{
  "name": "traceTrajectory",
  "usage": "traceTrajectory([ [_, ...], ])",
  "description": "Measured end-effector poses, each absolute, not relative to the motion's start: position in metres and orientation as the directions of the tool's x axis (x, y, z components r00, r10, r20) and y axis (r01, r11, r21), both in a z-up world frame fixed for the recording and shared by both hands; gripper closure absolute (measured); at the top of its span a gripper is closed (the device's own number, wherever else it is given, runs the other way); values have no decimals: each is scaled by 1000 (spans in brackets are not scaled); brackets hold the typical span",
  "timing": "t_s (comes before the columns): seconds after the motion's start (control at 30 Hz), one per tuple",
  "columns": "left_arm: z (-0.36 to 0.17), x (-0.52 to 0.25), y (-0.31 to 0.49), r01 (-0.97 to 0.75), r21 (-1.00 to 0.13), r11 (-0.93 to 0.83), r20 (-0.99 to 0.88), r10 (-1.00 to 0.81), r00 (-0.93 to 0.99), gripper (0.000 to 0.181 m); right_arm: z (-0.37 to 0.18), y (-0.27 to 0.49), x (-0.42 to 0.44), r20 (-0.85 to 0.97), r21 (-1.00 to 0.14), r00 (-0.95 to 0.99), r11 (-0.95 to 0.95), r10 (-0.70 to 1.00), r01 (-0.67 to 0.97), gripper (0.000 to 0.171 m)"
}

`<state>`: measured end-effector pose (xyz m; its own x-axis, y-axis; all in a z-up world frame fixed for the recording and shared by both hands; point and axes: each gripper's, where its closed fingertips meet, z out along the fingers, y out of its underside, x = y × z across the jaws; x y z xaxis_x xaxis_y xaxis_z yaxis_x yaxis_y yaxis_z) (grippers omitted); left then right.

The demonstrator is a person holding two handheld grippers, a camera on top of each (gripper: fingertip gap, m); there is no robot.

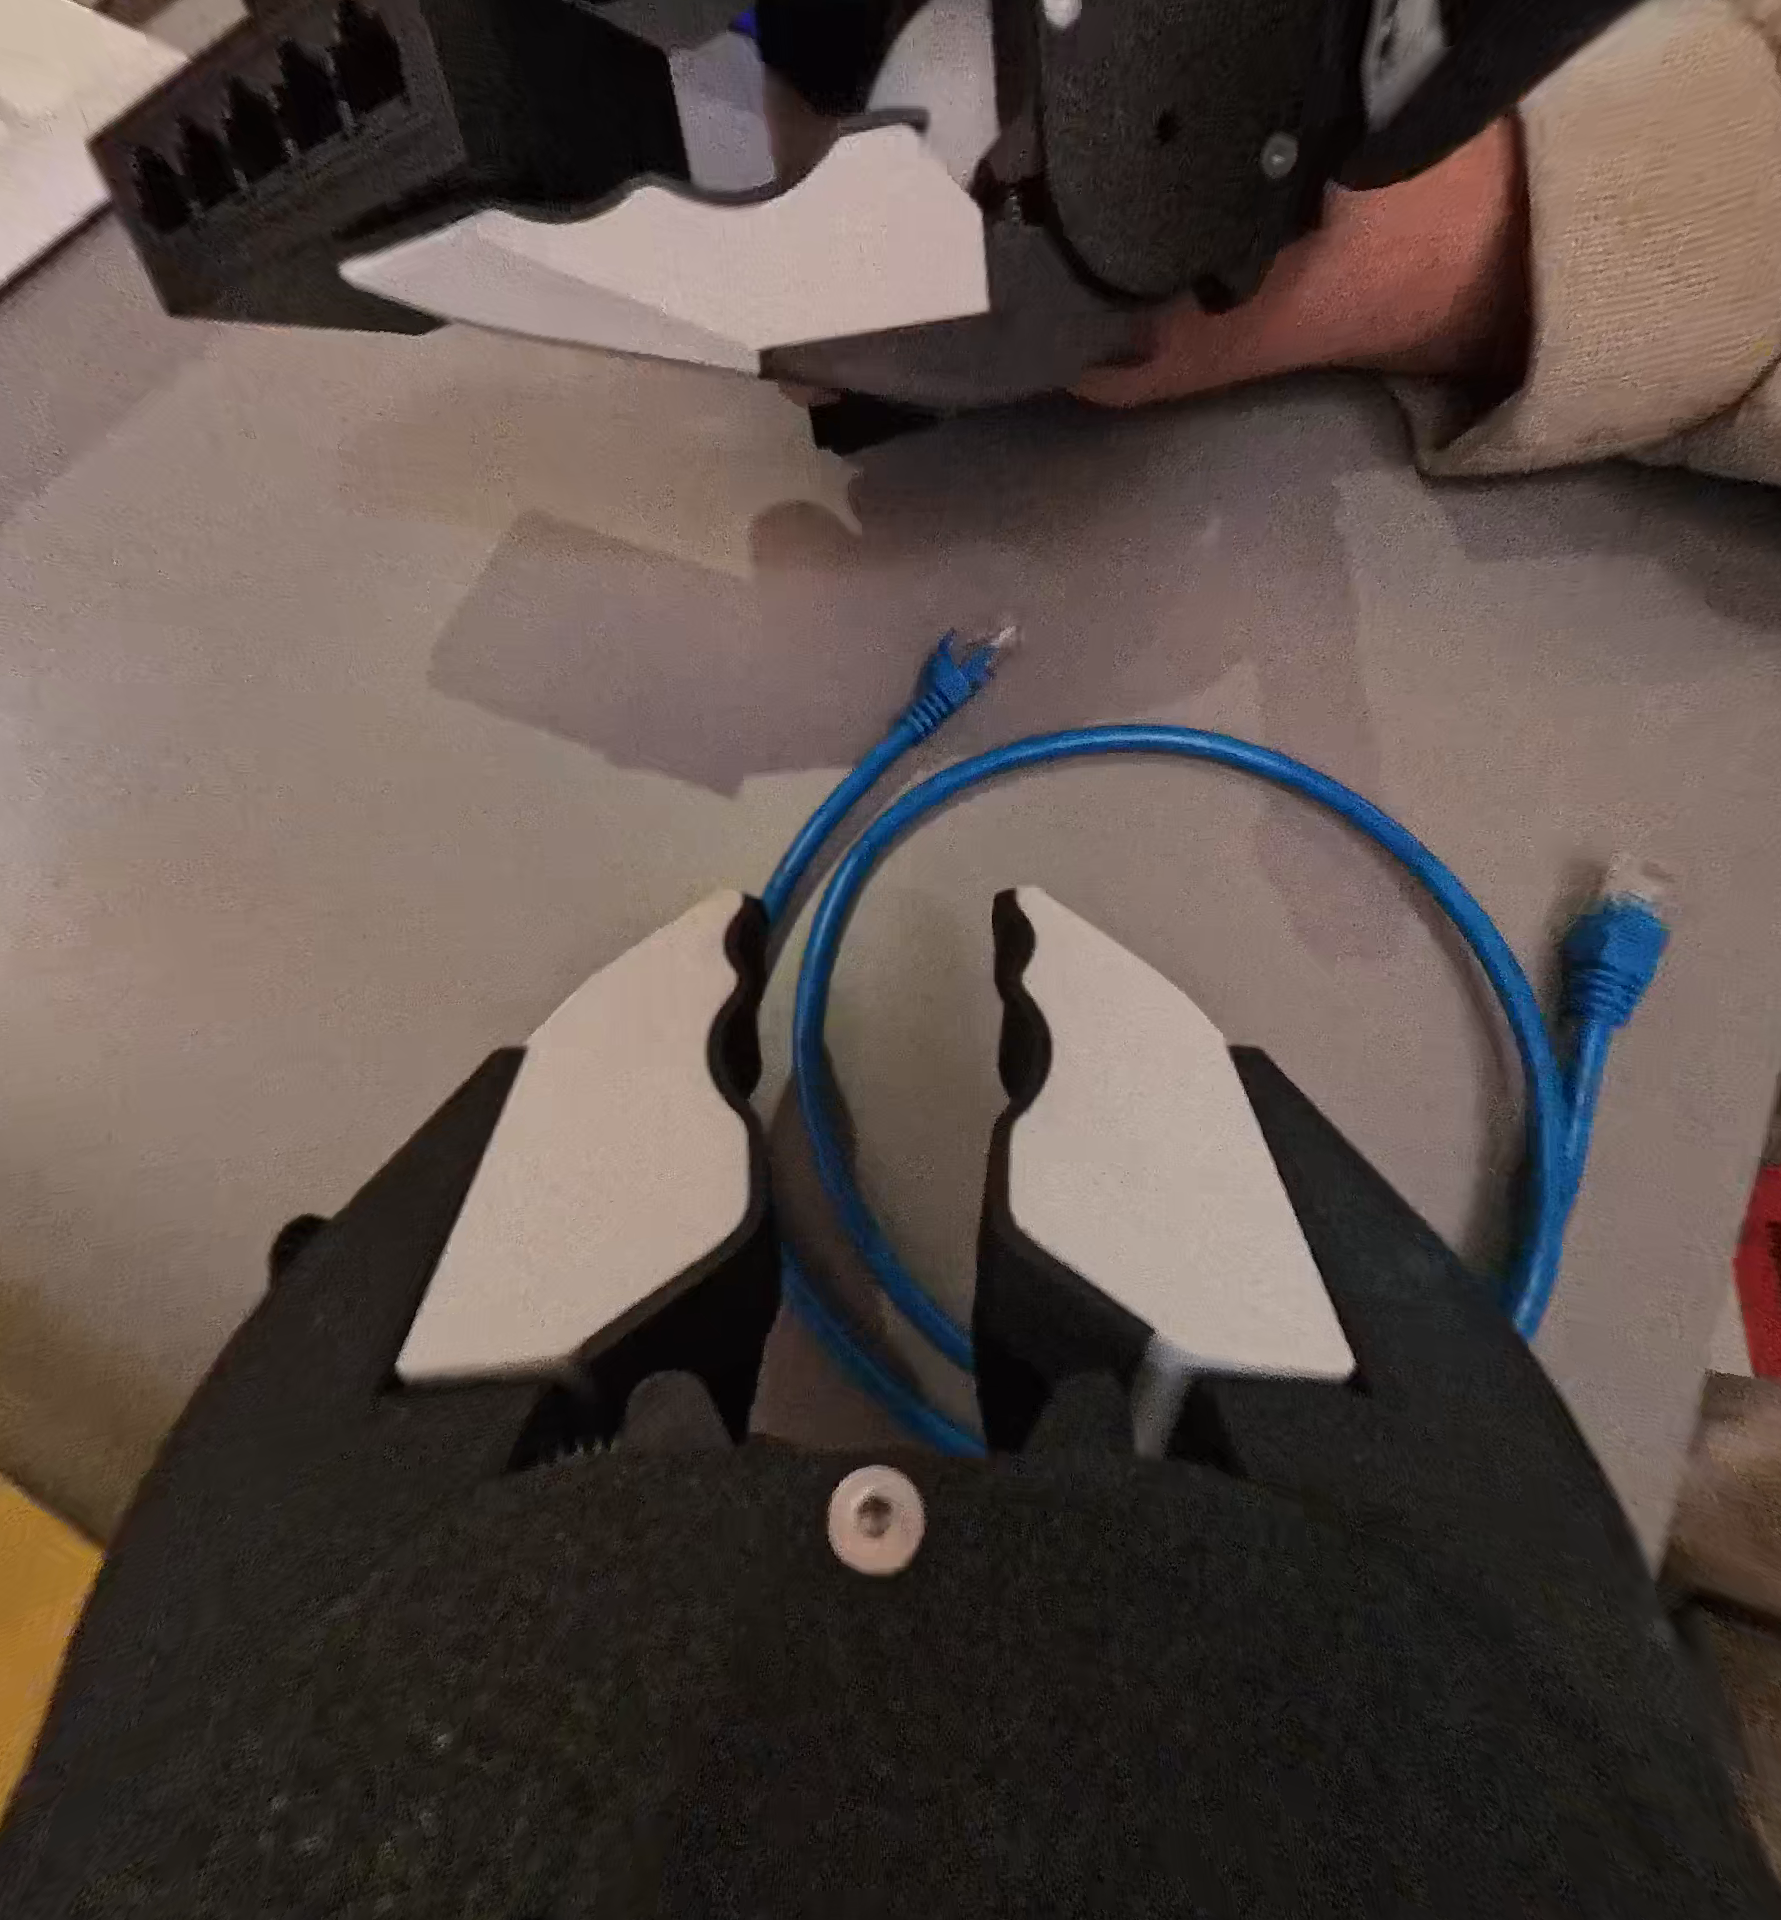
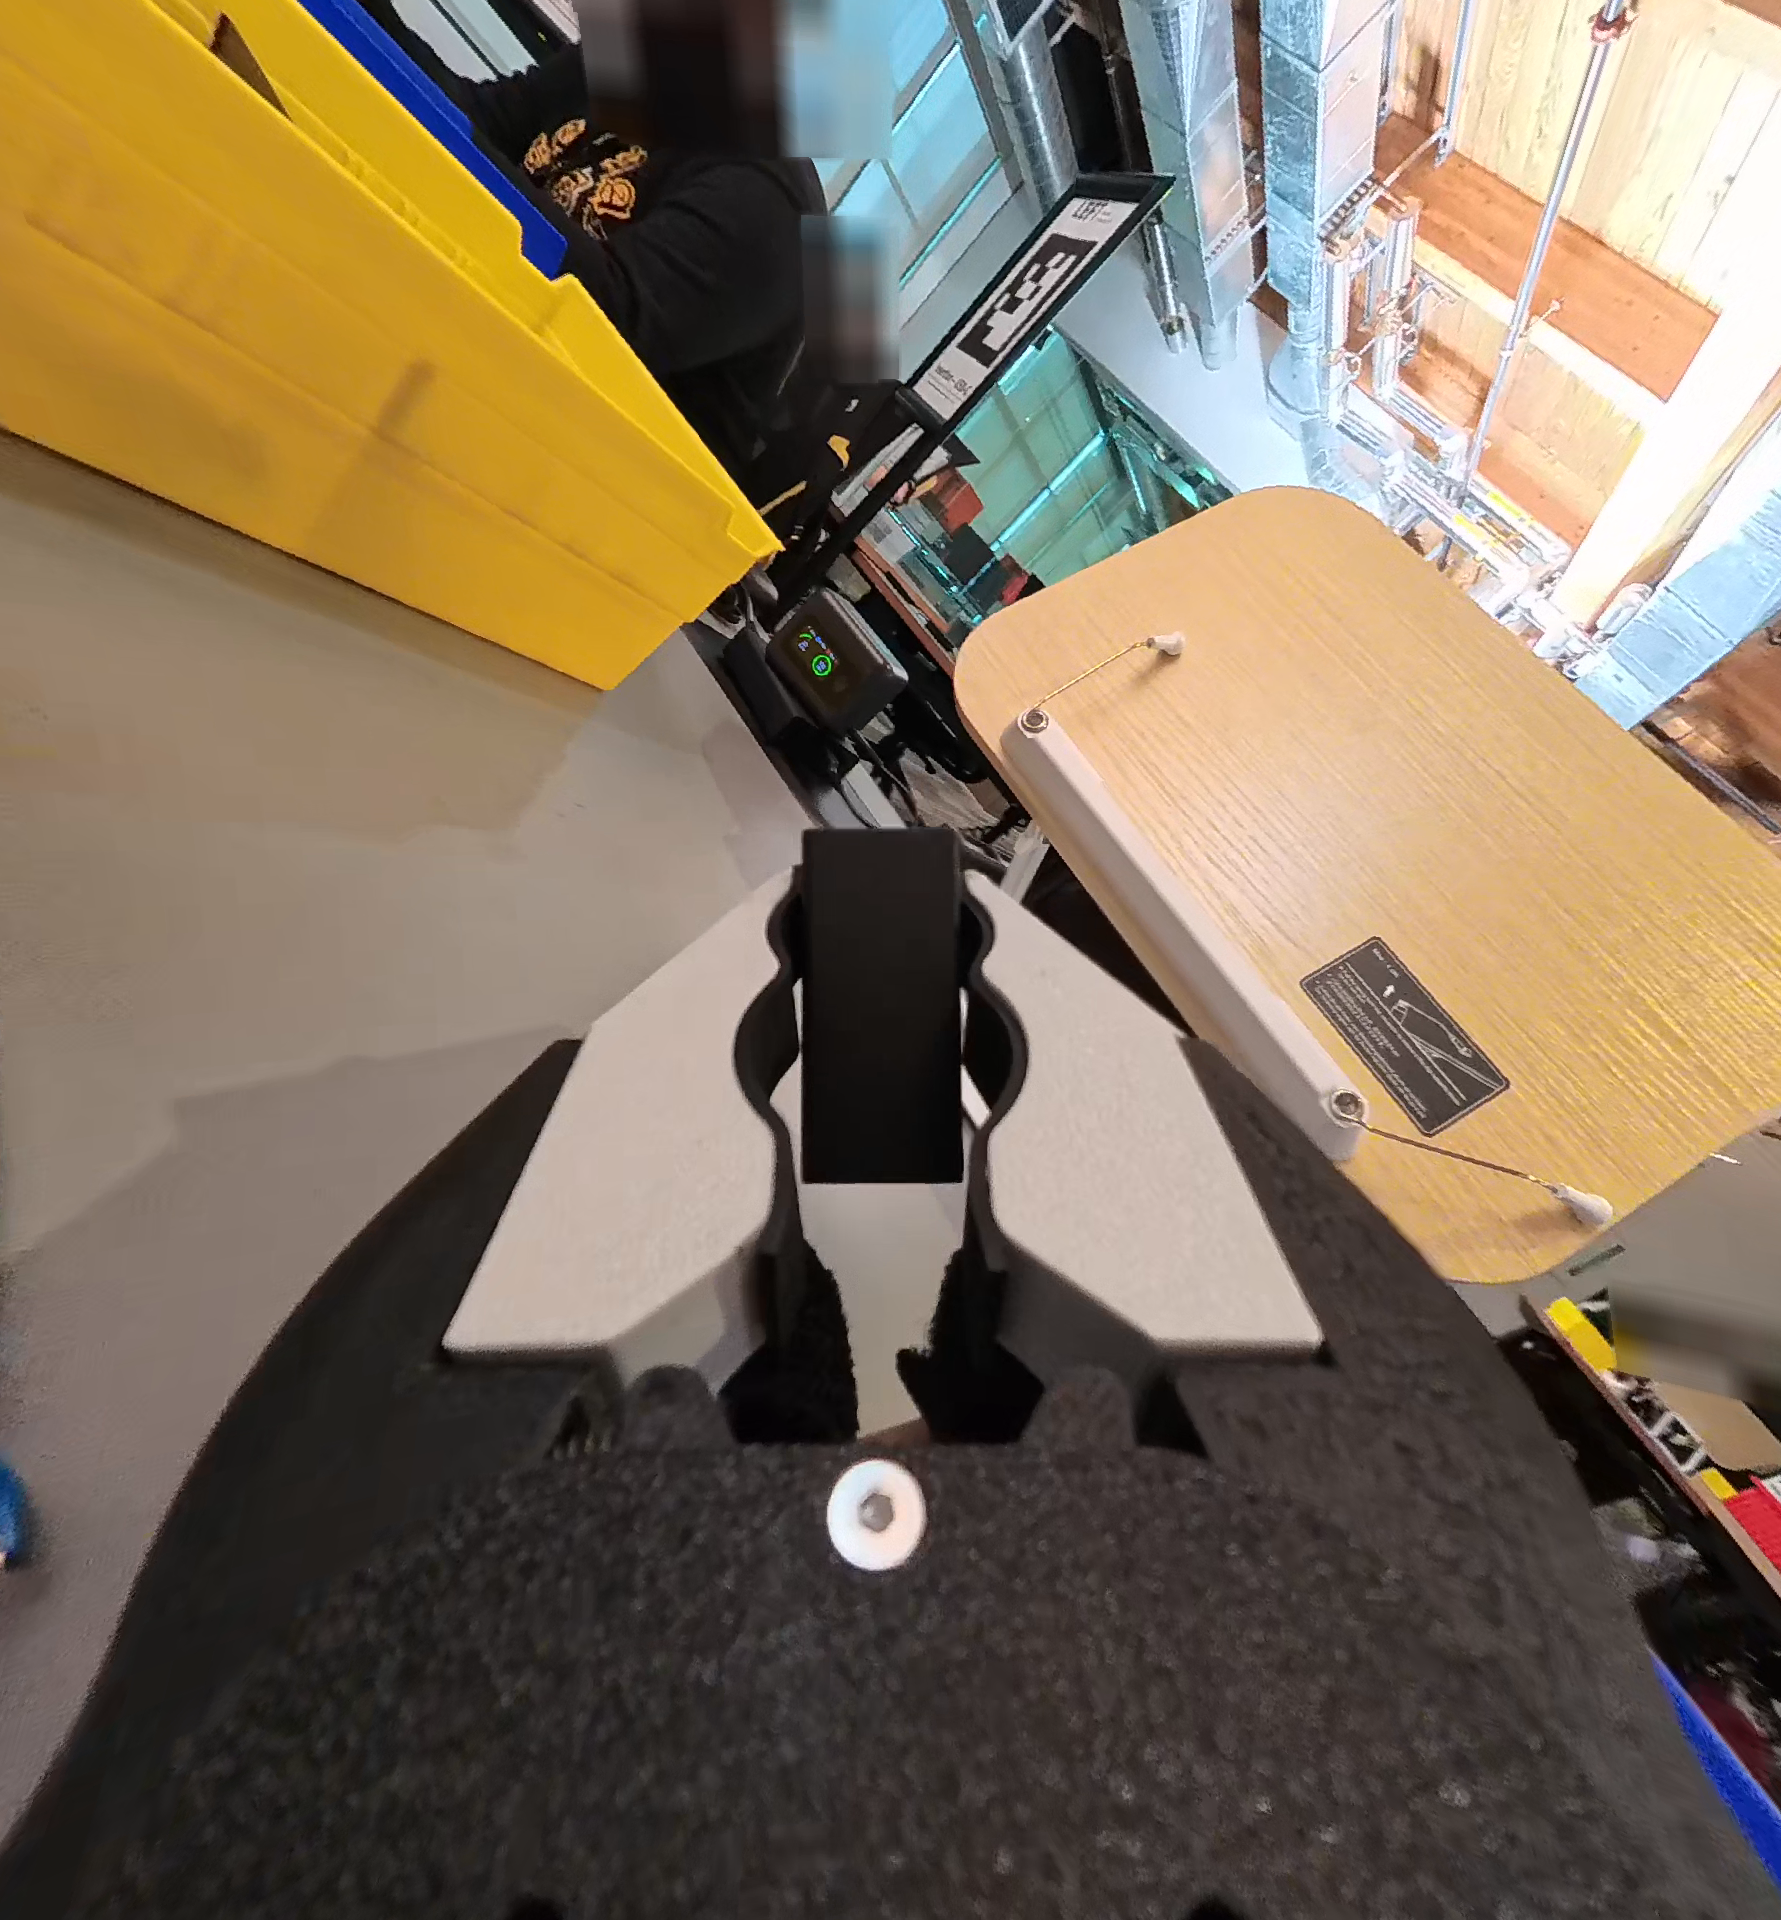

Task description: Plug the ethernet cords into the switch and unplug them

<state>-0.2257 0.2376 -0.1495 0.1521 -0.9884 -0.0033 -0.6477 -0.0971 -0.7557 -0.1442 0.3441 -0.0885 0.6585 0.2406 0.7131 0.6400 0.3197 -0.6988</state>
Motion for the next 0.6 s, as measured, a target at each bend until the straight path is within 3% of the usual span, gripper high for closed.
traceTrajectory([
  [0.2, -174, -187, 249, -694, -662, -284, 269, -954, 133, 145, -89, 340, -148, 700, -712, 659, 339, 276, 614, 145],
  [0.3, -187, -191, 254, -727, -620, -296, 266, -951, 161, 147, -89, 338, -151, 694, -718, 657, 347, 293, 604, 145],
  [0.4, -191, -196, 247, -738, -625, -253, 257, -960, 110, 169, -90, 338, -152, 688, -725, 657, 344, 308, 597, 145],
  [0.47, -191, -200, 239, -745, -627, -229, 278, -959, 61, 171, -90, 338, -152, 681, -731, 661, 343, 316, 590, 145],
  [0.6, -190, -209, 248, -771, -587, -245, 216, -966, 143, 176, -91, 339, -152, 676, -736, 662, 339, 323, 586, 145],
])
